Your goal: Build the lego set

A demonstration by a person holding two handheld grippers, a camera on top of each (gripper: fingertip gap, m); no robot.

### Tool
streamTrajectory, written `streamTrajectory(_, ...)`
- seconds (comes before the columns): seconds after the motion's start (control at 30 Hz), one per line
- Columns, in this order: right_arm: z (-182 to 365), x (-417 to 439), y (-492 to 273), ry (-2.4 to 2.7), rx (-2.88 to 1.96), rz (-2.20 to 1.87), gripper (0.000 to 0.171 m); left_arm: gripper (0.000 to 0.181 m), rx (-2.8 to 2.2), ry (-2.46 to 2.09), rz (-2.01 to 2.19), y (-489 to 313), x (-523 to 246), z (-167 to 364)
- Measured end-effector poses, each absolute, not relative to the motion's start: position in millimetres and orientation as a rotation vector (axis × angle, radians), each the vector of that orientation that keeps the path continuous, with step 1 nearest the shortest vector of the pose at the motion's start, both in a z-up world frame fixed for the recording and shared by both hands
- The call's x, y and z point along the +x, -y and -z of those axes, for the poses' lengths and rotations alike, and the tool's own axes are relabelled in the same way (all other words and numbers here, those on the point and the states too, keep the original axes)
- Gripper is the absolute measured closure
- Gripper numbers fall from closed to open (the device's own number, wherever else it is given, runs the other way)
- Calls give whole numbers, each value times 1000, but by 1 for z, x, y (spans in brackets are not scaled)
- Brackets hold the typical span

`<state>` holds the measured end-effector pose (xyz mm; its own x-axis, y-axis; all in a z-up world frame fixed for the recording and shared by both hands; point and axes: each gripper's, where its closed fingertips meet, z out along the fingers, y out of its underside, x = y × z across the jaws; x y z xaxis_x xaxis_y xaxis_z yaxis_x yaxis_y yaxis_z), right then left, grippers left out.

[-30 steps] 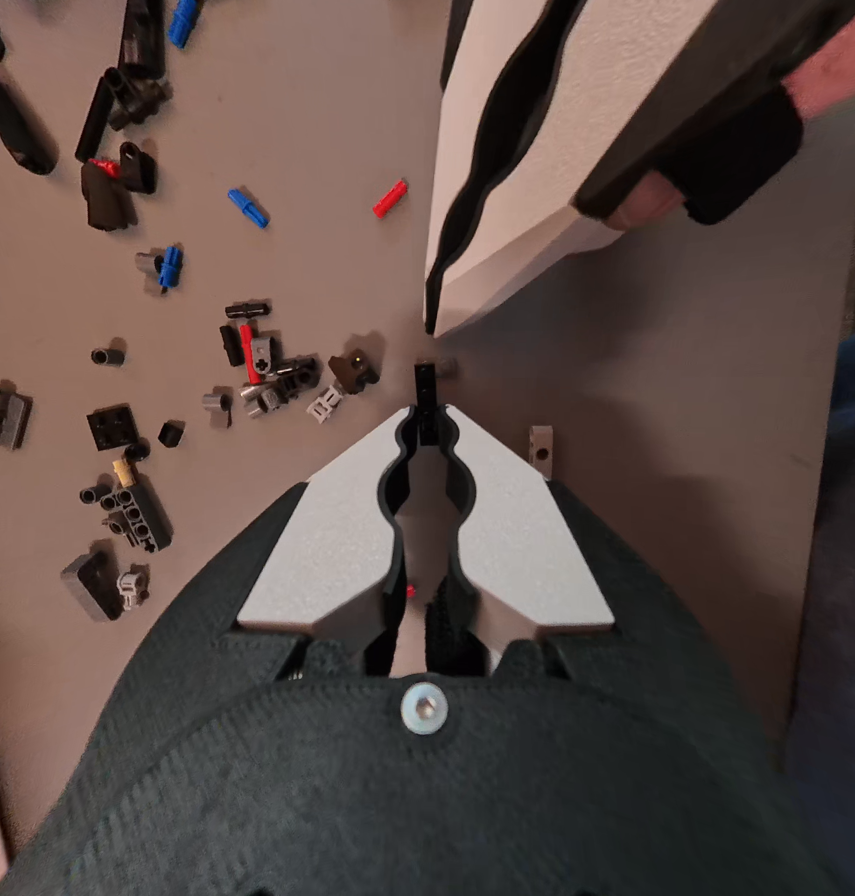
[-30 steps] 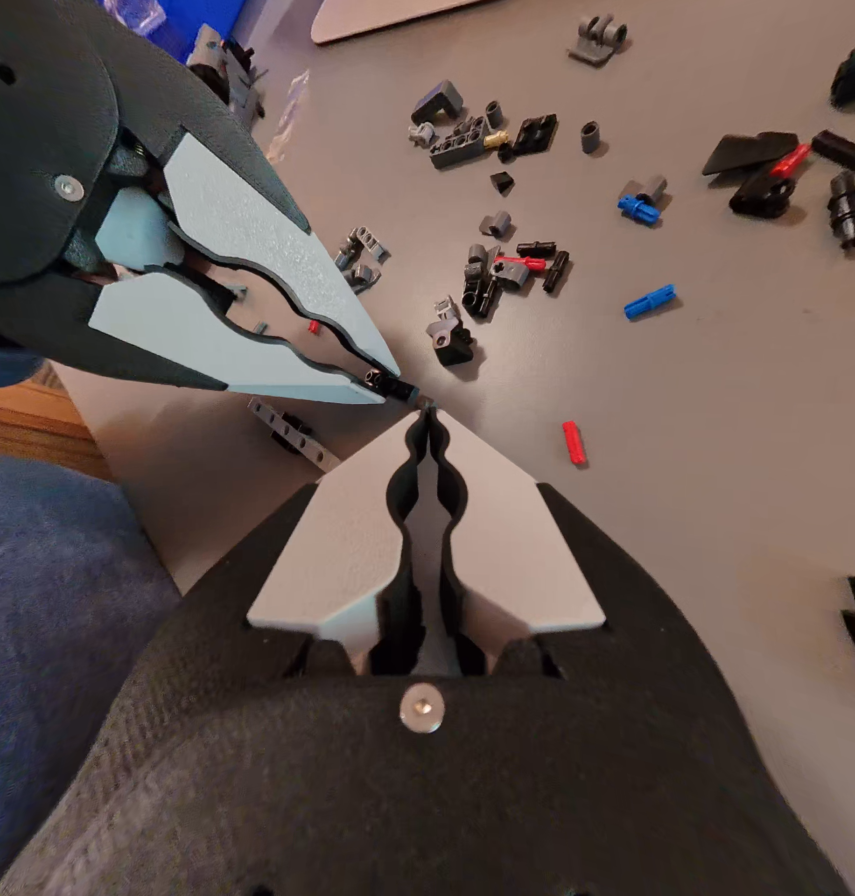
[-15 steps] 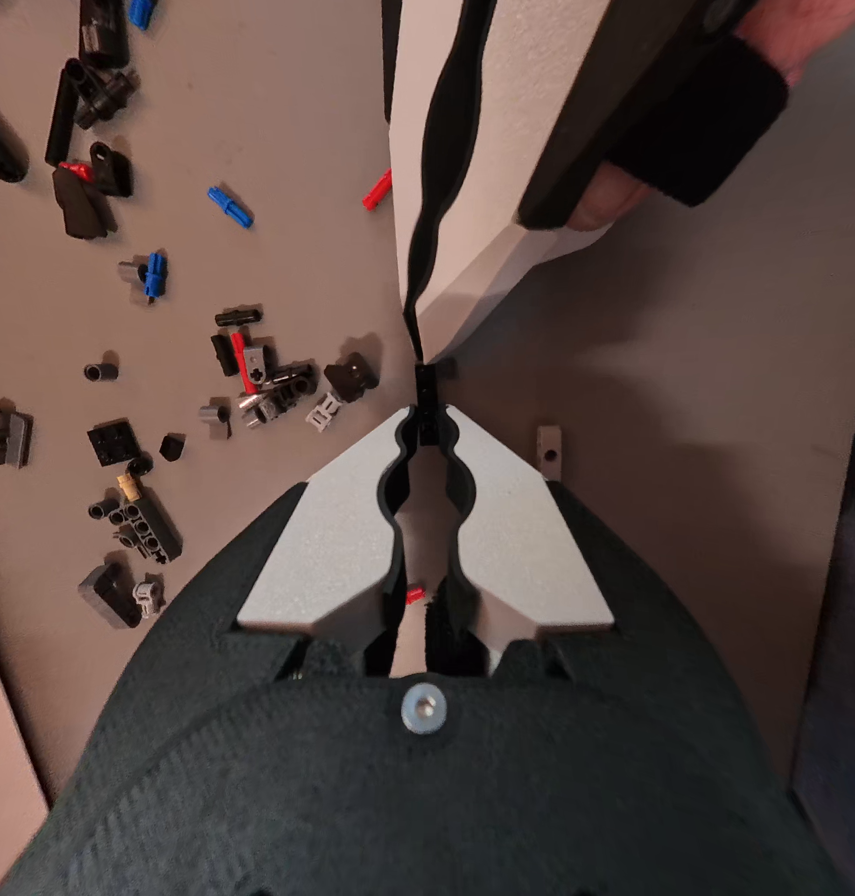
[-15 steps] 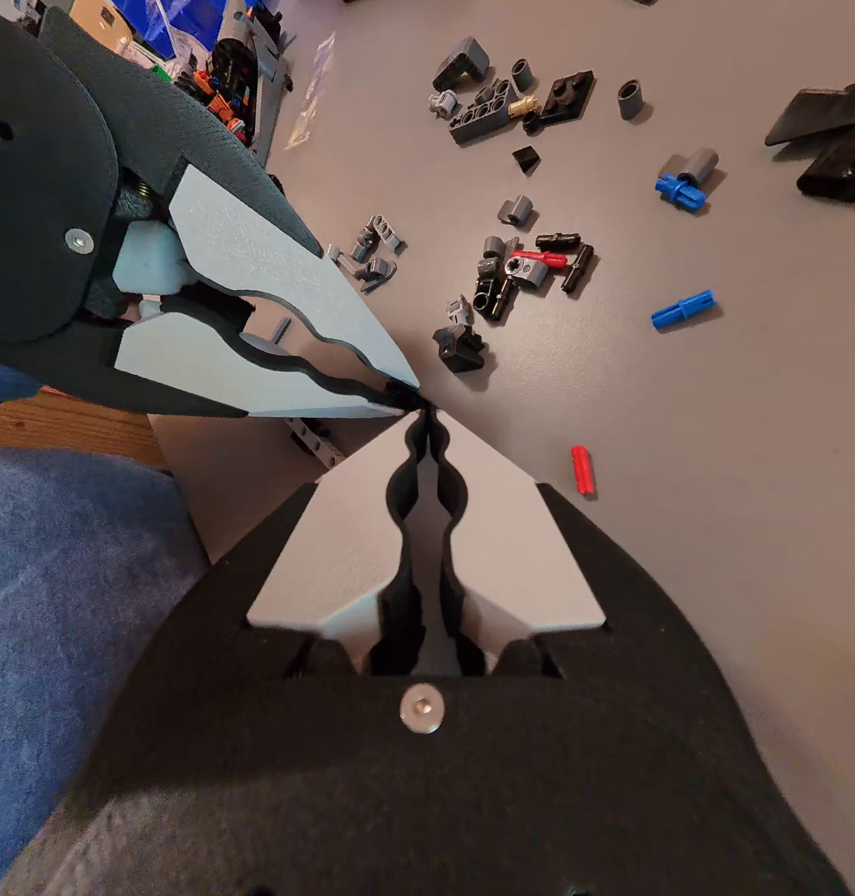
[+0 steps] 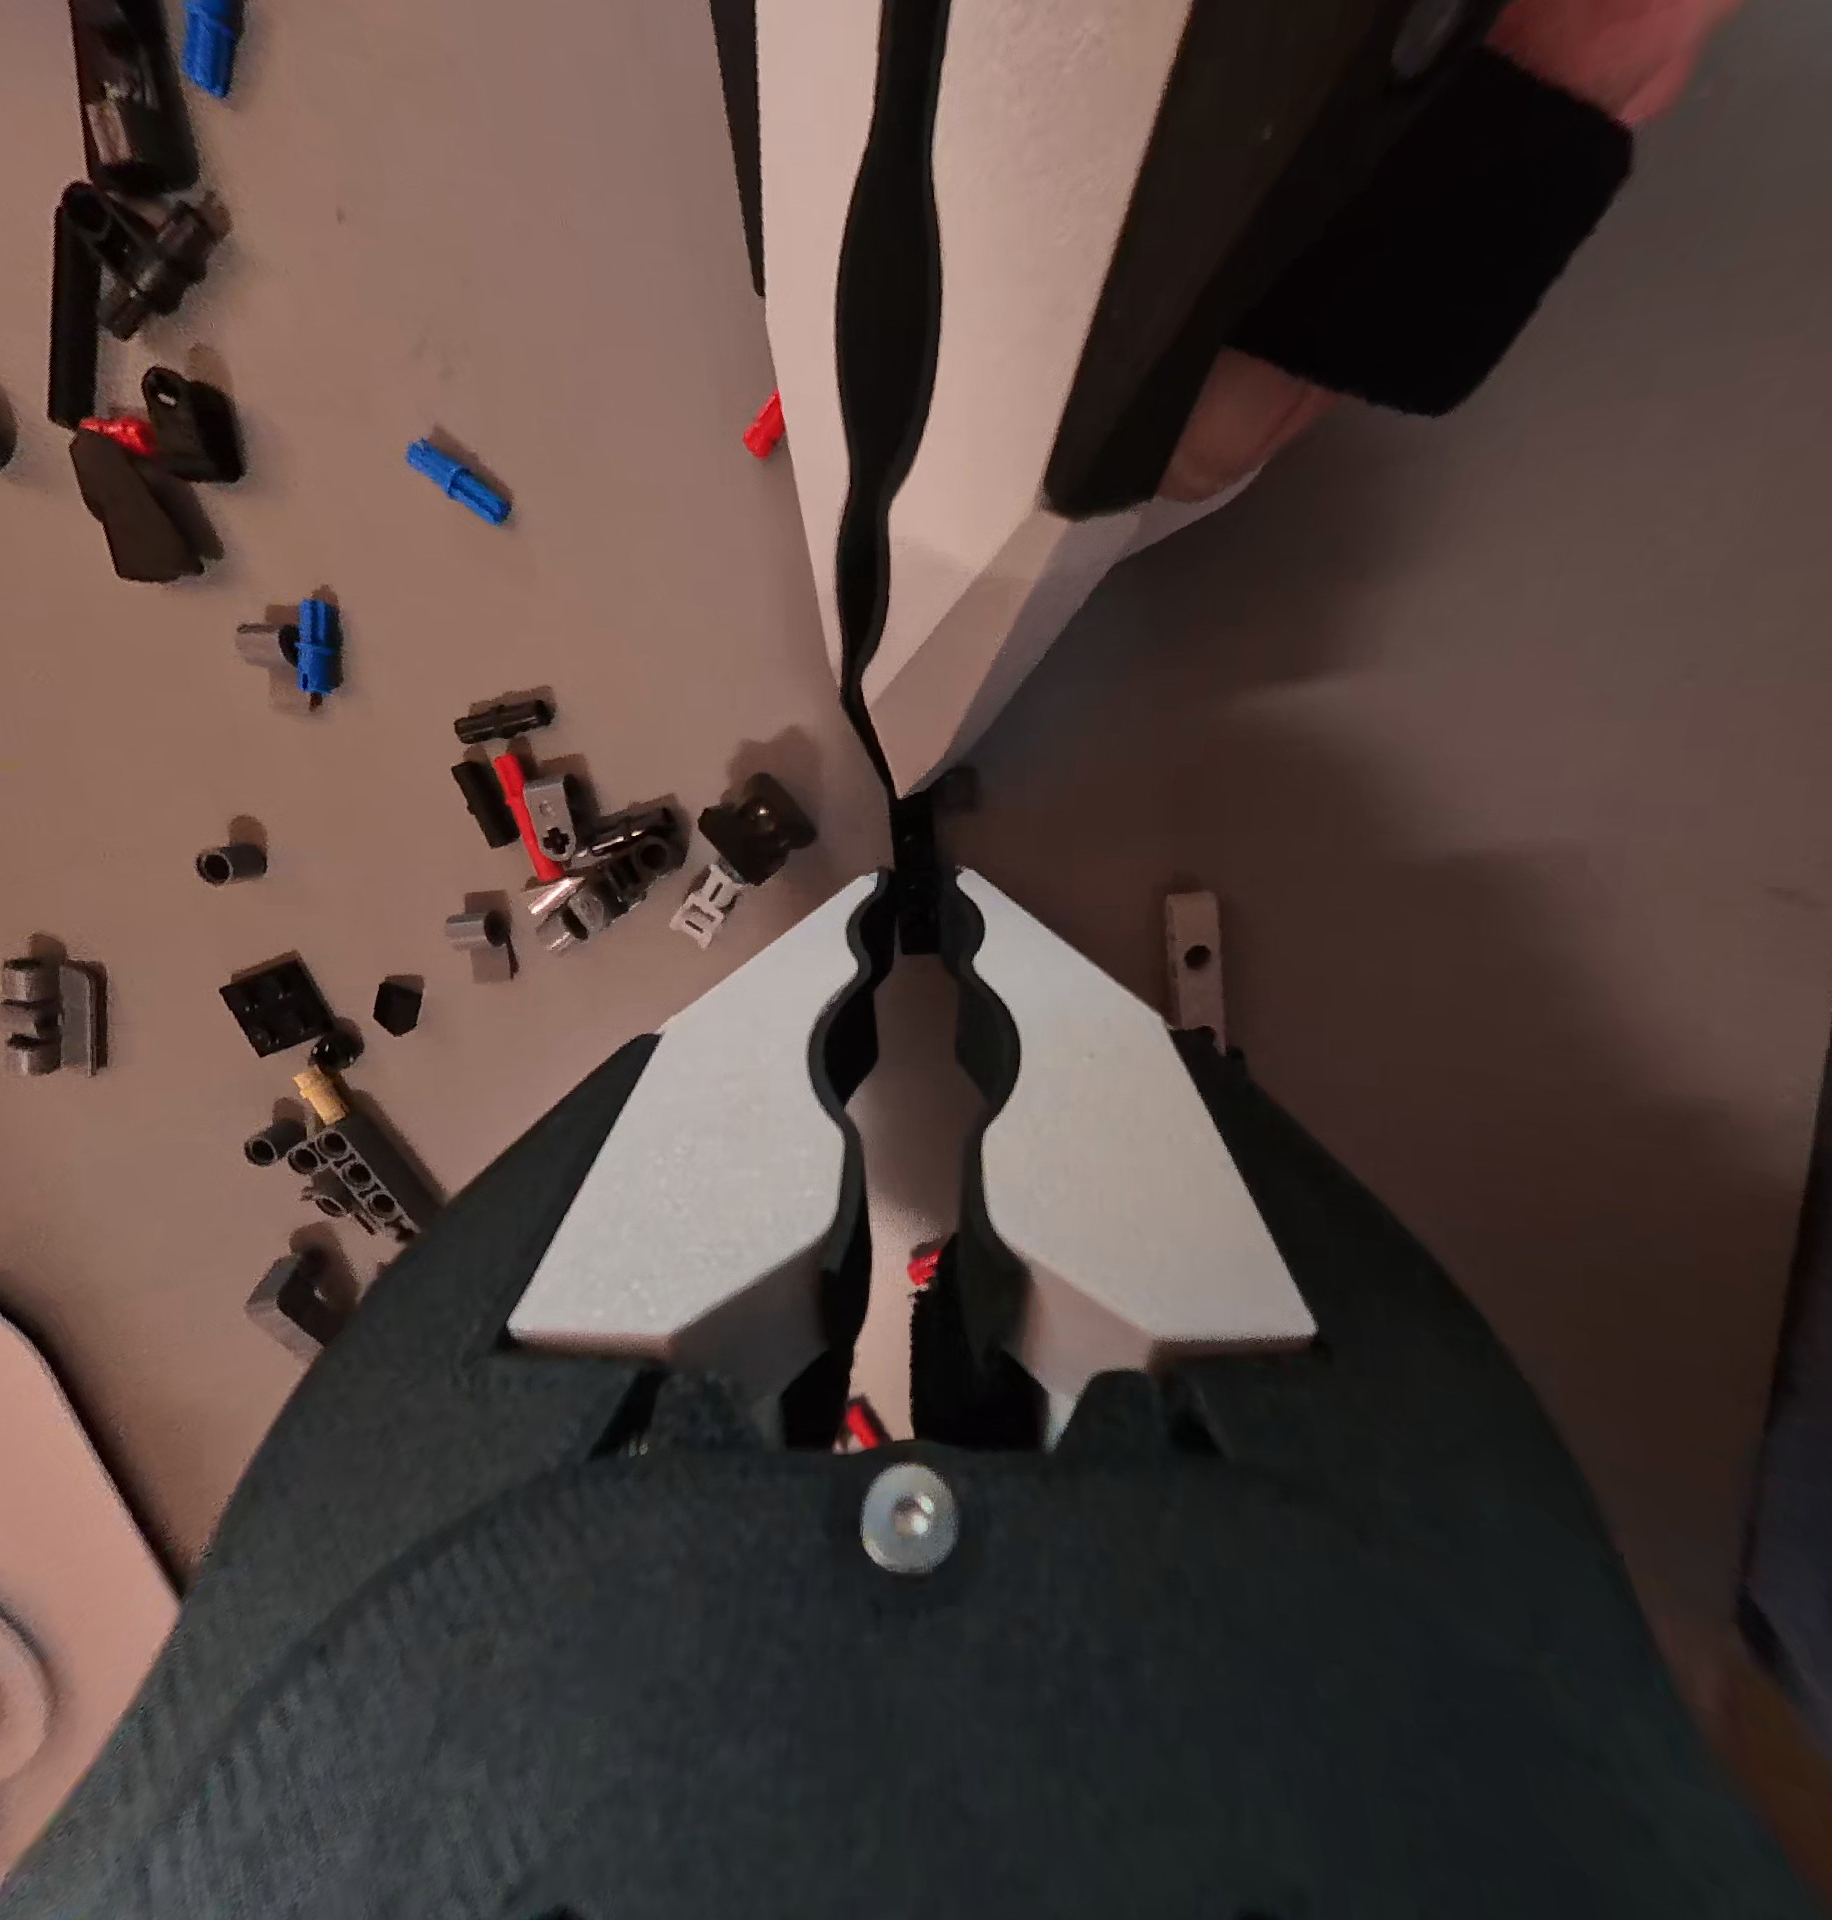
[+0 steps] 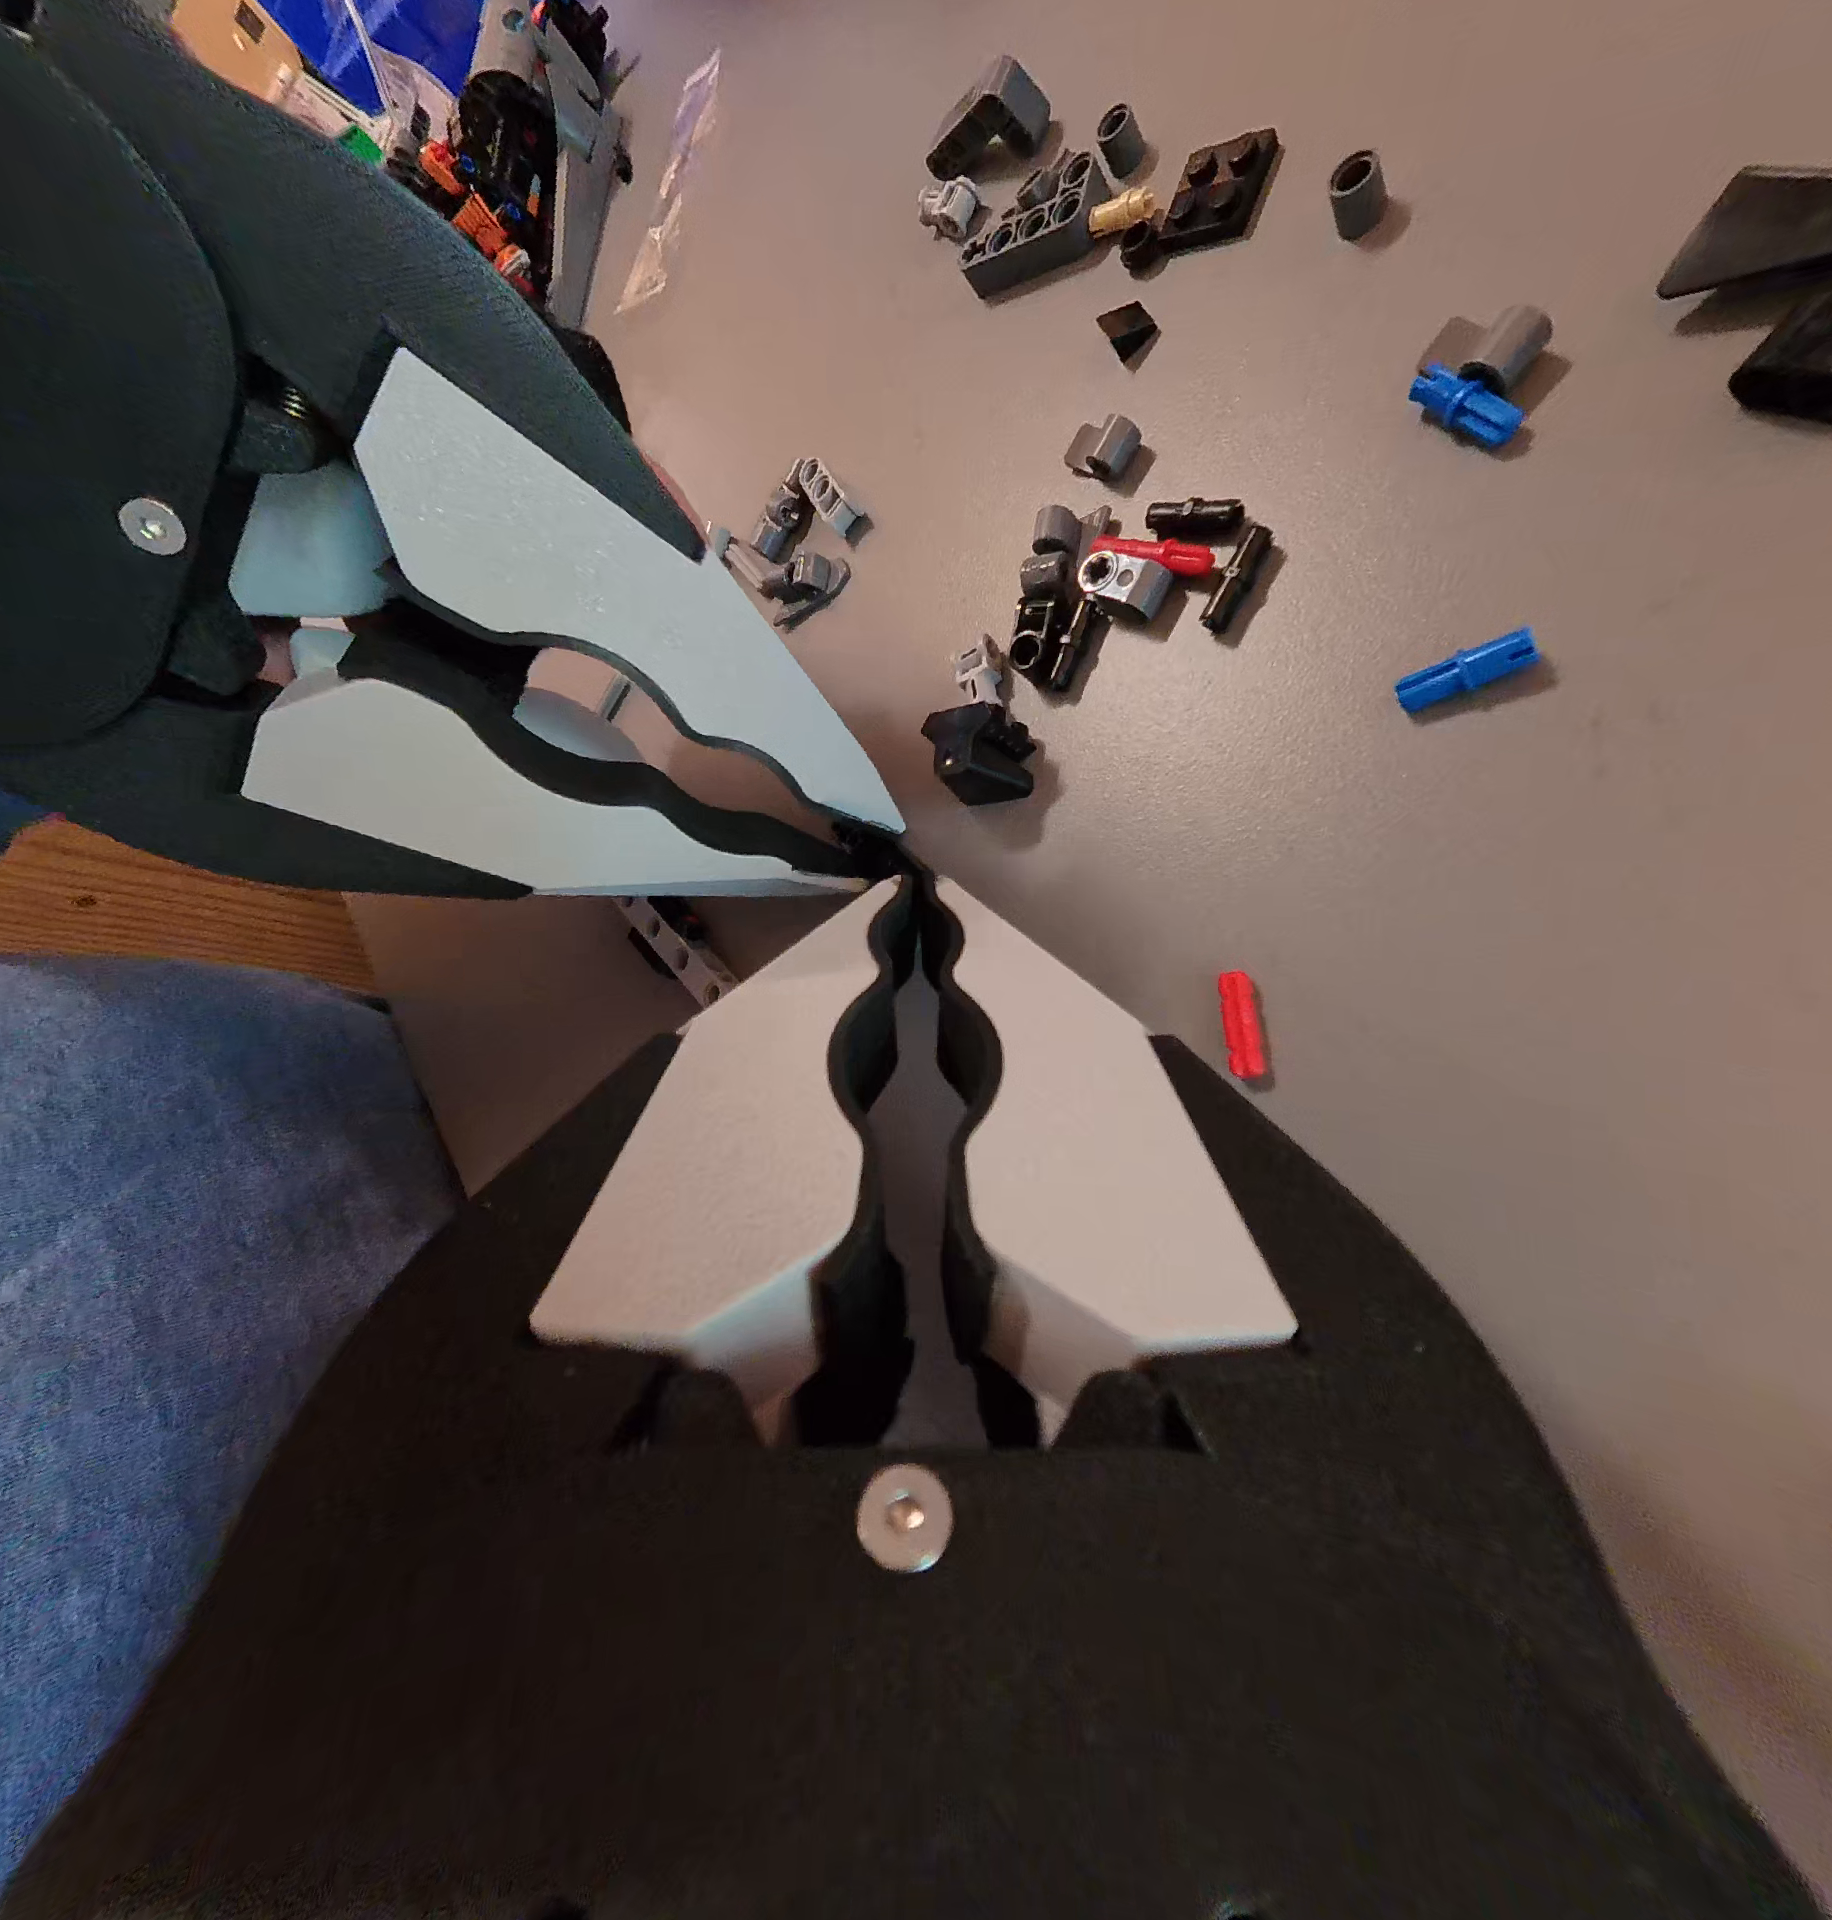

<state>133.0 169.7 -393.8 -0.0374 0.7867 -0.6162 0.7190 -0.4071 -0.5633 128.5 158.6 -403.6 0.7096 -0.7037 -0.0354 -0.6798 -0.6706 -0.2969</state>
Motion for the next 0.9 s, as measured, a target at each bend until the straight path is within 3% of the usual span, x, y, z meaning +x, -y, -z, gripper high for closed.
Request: streamTrajectory(0.9,392,136,-172,1657,-2110,-1472,171,175,-2630,-1208,103,-160,130,404)
